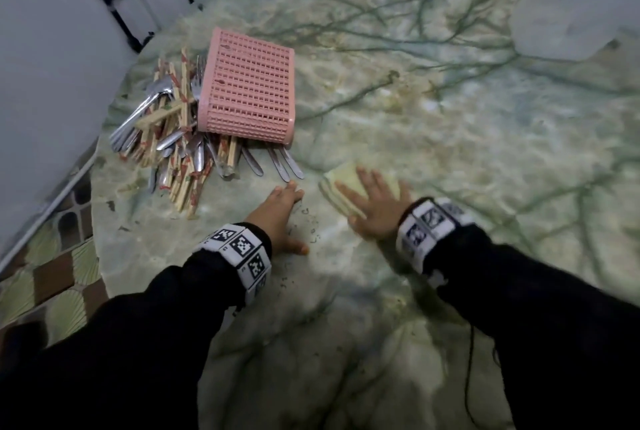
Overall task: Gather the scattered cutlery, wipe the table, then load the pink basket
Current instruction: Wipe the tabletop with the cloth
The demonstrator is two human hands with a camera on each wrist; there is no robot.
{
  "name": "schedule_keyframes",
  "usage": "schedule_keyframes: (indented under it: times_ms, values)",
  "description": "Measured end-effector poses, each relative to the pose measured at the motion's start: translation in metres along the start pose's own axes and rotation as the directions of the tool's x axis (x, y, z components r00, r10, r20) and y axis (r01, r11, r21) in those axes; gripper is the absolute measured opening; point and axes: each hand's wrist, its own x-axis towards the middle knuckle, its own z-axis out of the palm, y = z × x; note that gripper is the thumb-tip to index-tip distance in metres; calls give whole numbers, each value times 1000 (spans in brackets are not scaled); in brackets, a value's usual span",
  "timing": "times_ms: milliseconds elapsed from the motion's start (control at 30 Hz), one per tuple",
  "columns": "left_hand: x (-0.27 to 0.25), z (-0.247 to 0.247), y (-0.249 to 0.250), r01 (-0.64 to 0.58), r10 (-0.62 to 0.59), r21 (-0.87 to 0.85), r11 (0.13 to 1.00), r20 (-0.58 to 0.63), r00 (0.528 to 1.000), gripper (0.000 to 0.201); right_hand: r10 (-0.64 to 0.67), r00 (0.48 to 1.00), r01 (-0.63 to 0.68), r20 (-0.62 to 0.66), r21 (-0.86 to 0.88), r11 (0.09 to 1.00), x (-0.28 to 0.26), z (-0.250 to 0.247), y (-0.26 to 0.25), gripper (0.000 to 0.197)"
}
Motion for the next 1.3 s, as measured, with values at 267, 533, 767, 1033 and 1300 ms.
schedule_keyframes:
  times_ms: [267, 533, 767, 1033, 1300]
  values:
    - [-5, 1, 5, 26, -26, 0, 1000, -29, 999, 105, 247, 943, -268, 222, 67, 961, -156, 46, 92, 73]
    - [-9, -8, 34, 131, -130, 111, 985, -18, 991, 97, 355, 934, -357, 44, 182, 916, -55, 6, 93, 70]
    - [-16, 7, 60, 84, -77, 73, 994, -96, 992, 83, -219, 975, 212, -36, -139, 967, -186, 117, 16, 82]
    - [-7, 51, 127, -37, 31, -89, 995, -64, 997, 83, 389, 912, -409, 133, 188, 893, -225, 65, 220, 69]
    - [-3, 79, 161, 13, -11, 41, 999, -46, 999, 91, 13, 1000, -13, -4, 42, 999, -176, 84, 116, 64]
